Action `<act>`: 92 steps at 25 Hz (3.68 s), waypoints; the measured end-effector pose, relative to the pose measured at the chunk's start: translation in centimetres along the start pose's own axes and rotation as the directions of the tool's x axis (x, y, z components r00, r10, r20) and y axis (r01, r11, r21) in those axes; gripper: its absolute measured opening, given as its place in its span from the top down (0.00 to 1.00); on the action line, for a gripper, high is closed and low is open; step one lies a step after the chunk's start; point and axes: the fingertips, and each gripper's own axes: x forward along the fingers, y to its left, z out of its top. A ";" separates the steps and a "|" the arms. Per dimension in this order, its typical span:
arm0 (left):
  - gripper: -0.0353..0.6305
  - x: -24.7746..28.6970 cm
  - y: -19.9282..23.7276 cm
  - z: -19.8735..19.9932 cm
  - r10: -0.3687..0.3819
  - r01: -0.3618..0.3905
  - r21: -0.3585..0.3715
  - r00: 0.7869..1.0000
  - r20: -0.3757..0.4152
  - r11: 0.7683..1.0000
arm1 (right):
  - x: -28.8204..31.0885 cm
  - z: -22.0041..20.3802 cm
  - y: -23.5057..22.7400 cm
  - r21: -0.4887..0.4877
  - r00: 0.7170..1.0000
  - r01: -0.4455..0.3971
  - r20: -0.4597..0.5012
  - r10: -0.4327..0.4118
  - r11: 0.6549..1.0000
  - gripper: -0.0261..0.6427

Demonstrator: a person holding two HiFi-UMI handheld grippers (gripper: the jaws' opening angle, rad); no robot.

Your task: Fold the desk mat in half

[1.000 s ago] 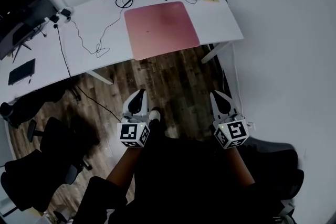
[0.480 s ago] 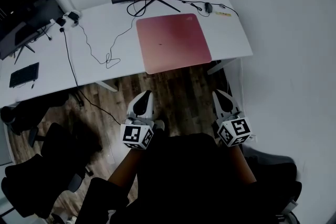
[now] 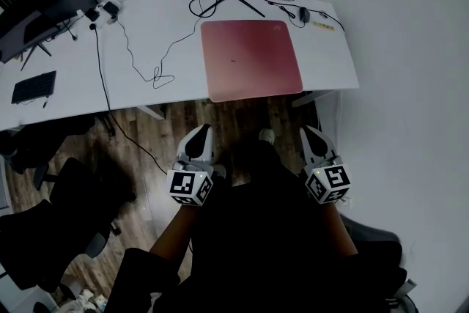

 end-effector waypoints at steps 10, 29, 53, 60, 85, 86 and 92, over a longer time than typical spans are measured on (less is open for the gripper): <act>0.91 6.4 -0.8 -0.1 0.051 -0.051 0.017 0.999 0.008 0.999 | 6.8 2.2 -3.7 -0.004 0.991 -0.132 0.016 0.132 0.991 0.96; 0.91 27.3 -3.4 -0.4 0.295 -0.276 0.166 0.950 -0.101 0.947 | 19.9 4.8 -26.0 -0.159 0.969 -0.248 -0.031 0.246 0.956 0.96; 0.91 36.6 7.2 -4.6 0.441 -0.421 0.134 0.843 -0.307 0.897 | 34.3 1.1 -35.4 -0.044 0.927 -0.328 -0.206 0.313 0.944 0.96; 0.90 39.7 14.4 -4.5 0.421 -0.391 0.156 0.835 -0.354 0.907 | 39.6 0.3 -34.2 -0.065 0.927 -0.305 -0.251 0.281 0.950 0.96; 0.74 48.6 28.7 -11.6 0.289 -0.183 0.227 0.705 -0.647 0.956 | 55.0 -9.3 -37.3 -0.067 0.772 -0.403 -0.560 0.300 0.913 0.80; 0.74 48.9 29.1 -11.6 0.295 -0.186 0.233 0.706 -0.644 0.954 | 55.2 -9.8 -37.3 -0.058 0.760 -0.409 -0.573 0.305 0.911 0.79; 0.72 50.3 31.4 -12.1 0.293 -0.179 0.236 0.683 -0.669 0.955 | 56.7 -10.8 -37.5 -0.060 0.750 -0.404 -0.593 0.293 0.913 0.75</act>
